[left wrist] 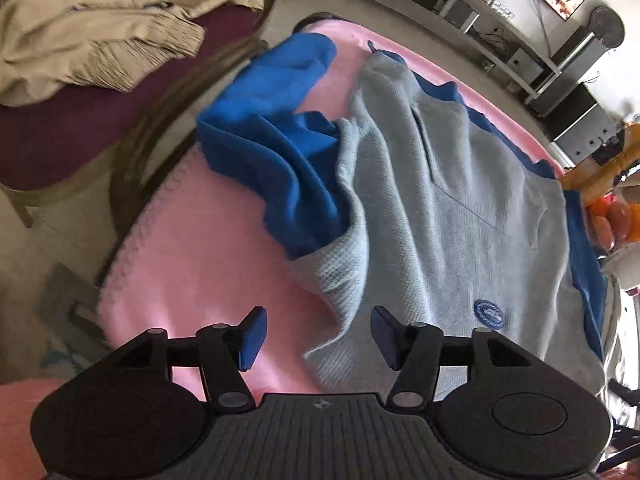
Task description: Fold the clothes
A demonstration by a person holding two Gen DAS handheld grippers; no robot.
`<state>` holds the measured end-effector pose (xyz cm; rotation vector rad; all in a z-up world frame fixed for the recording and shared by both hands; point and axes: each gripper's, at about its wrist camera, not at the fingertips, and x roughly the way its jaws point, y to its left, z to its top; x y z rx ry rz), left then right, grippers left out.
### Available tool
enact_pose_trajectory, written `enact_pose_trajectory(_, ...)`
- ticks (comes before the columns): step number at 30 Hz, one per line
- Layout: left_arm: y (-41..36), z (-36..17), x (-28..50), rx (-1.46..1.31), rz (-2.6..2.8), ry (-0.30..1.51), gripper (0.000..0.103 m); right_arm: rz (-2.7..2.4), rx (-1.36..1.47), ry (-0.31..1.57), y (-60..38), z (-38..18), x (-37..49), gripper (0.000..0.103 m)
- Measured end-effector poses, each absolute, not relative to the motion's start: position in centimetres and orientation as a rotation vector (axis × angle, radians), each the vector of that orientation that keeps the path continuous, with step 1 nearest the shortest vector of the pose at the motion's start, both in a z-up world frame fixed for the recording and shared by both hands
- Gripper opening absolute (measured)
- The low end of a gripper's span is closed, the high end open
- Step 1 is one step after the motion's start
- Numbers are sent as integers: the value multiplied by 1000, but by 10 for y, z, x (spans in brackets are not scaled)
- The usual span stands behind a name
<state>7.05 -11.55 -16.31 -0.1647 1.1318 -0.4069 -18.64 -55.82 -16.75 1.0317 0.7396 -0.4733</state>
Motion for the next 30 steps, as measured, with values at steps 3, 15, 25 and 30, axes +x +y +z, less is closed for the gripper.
enact_pose_trajectory(3, -123, -173, 80, -172, -395, 1141, 60, -425, 1070, 750, -561, -182, -173, 60)
enact_pose_trajectory(15, -96, -165, 83, -339, -246, 1021, 21, -469, 863, 639, -547, -155, -161, 15)
enact_pose_trajectory(25, -112, -179, 76, -122, -102, 1040, 28, -580, 733, 836, -556, -180, -148, 14)
enact_pose_trajectory(30, -127, -173, 64, 62, -92, 994, 40, -585, 581, 905, -540, -183, -138, 16)
